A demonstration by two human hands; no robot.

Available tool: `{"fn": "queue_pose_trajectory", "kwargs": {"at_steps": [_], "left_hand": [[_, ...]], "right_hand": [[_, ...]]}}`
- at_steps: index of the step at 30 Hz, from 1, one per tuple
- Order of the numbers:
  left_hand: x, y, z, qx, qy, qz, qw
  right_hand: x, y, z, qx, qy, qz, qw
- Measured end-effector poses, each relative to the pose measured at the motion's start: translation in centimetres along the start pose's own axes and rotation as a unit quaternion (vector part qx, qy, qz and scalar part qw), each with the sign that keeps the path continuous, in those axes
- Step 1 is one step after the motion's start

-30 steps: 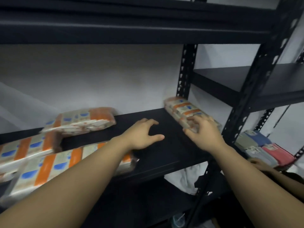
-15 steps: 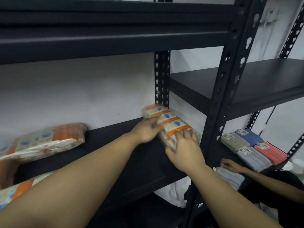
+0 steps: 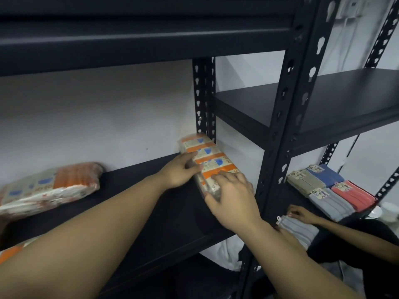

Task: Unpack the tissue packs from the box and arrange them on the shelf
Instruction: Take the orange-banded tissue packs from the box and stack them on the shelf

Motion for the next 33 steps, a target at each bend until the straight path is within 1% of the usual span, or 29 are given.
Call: {"fn": "queue_pose_trajectory", "kwargs": {"at_steps": [5, 8, 11, 13, 15, 20, 26, 29, 33], "left_hand": [[-0.3, 0.1, 0.5, 0.008, 0.013, 0.007, 1.0], [-0.2, -0.2, 1.4, 0.008, 0.036, 0.026, 0.999], [0.4, -1.3, 2.7, 0.001, 0.044, -0.017, 0.999], [1.0, -1.8, 3.4, 0.004, 0.048, -0.068, 0.996], [1.5, -2.2, 3.8, 0.01, 0.056, -0.094, 0.994], [2.6, -2.3, 4.0, 0.019, 0.08, -0.075, 0.994], [3.0, -2.2, 4.1, 0.026, 0.077, -0.082, 0.993], [3.0, -2.2, 4.0, 0.026, 0.076, -0.084, 0.993], [2.9, -2.4, 4.2, 0.022, 0.079, -0.074, 0.994]], "right_hand": [[-0.2, 0.6, -0.1, 0.02, 0.03, -0.019, 0.999], [0.1, 0.9, -0.5, 0.052, 0.024, -0.041, 0.997], [-0.1, 1.4, -1.3, 0.099, 0.017, -0.051, 0.994], [0.1, 1.6, -1.9, 0.121, -0.006, -0.043, 0.992], [0.2, 1.5, -2.4, 0.131, -0.025, -0.028, 0.991], [0.0, 1.2, -3.3, 0.123, -0.044, -0.01, 0.991], [0.0, 1.2, -3.4, 0.106, -0.041, -0.003, 0.994], [0.2, 1.2, -3.2, 0.1, -0.034, -0.01, 0.994], [0.0, 1.6, -3.6, 0.109, -0.019, -0.053, 0.992]]}}
Point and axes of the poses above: each hand's wrist, its own z-axis away from the middle knuckle, its own x-axis out of the palm, y = z × x, the point moved 7 cm from there along -z, towards the middle knuckle
